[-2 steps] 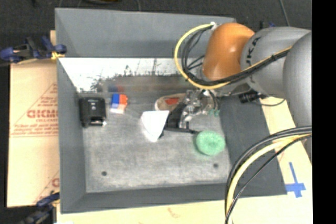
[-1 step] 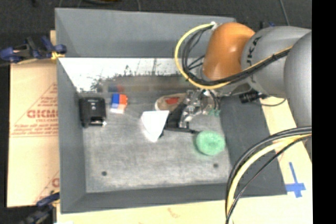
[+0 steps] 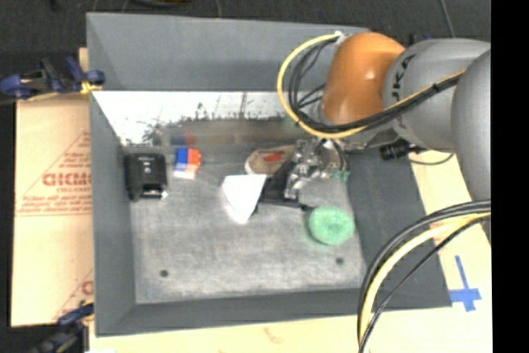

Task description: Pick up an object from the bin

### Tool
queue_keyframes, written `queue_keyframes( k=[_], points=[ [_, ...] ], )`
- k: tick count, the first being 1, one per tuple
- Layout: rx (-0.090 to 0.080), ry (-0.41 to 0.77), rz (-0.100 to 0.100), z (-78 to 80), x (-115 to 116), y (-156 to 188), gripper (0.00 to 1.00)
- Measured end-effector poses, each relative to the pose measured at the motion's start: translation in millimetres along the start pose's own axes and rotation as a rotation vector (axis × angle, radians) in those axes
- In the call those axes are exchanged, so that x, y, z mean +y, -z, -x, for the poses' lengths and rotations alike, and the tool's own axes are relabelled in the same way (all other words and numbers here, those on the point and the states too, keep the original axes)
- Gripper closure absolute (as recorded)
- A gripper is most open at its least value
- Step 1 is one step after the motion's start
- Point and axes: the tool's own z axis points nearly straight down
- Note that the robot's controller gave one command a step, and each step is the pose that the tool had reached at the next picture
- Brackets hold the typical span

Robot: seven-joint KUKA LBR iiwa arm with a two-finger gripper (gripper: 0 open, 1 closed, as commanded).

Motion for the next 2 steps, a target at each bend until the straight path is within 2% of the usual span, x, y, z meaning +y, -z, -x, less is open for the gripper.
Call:
queue_keyframes(
  k=[2],
  points=[
    [-0.006,0.001,-0.002,-1.0,0.2,13.9,1.00]
  ],
)
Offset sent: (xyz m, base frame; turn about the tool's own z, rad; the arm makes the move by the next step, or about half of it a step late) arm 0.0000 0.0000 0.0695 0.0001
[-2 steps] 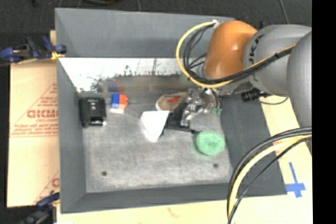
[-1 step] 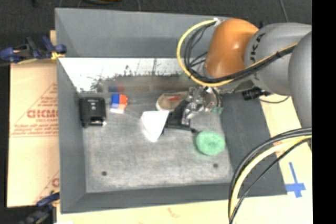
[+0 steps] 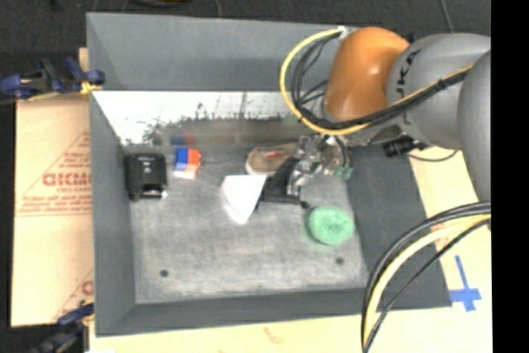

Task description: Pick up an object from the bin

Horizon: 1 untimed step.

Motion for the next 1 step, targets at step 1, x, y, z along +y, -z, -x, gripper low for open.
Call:
queue_keyframes(
  k=[1],
  points=[
    [-0.005,-0.001,-0.001,0.1,-0.7,18.7,1.00]
  ],
)
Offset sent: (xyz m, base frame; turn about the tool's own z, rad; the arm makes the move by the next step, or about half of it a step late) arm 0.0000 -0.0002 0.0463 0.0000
